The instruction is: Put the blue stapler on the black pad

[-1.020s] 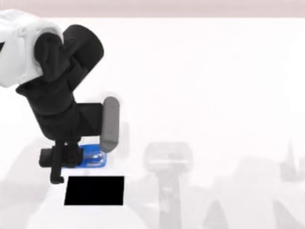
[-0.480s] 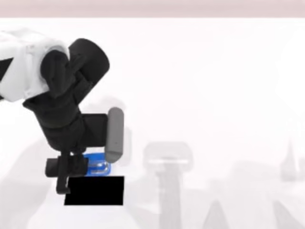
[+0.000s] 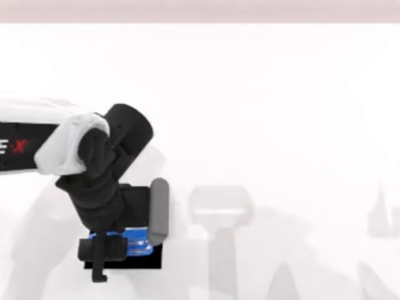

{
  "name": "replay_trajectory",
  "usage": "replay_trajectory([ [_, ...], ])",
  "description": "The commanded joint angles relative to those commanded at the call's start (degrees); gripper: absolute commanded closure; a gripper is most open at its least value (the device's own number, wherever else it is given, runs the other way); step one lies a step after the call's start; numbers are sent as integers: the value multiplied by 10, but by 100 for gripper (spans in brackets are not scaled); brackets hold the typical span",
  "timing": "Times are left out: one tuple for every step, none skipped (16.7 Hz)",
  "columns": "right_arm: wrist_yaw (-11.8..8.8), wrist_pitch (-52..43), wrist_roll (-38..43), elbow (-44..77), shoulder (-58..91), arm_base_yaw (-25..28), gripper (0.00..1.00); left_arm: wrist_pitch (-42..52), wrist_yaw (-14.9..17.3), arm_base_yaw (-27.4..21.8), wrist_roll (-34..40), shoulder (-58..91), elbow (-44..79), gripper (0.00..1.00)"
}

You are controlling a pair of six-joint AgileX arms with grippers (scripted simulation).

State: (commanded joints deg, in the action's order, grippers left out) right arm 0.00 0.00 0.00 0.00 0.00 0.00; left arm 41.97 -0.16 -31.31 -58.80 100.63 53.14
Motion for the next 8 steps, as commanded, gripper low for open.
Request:
replay_trajectory([
  [0,0,0,0,0,0,0,-3,0,0,0,2,-2,100],
  [0,0,0,0,0,0,0,-3,0,0,0,2,-2,100],
  [0,0,0,0,0,0,0,-3,0,0,0,2,-2,100],
  [0,0,0,0,0,0,0,-3,0,0,0,2,-2,100],
  [0,0,0,0,0,0,0,-3,0,0,0,2,-2,92],
  [0,0,0,0,0,0,0,-3,0,0,0,2,-2,85],
  [0,0,0,0,0,0,0,-3,0,0,0,2,-2,77],
  [0,0,0,0,0,0,0,-3,0,0,0,2,-2,70],
])
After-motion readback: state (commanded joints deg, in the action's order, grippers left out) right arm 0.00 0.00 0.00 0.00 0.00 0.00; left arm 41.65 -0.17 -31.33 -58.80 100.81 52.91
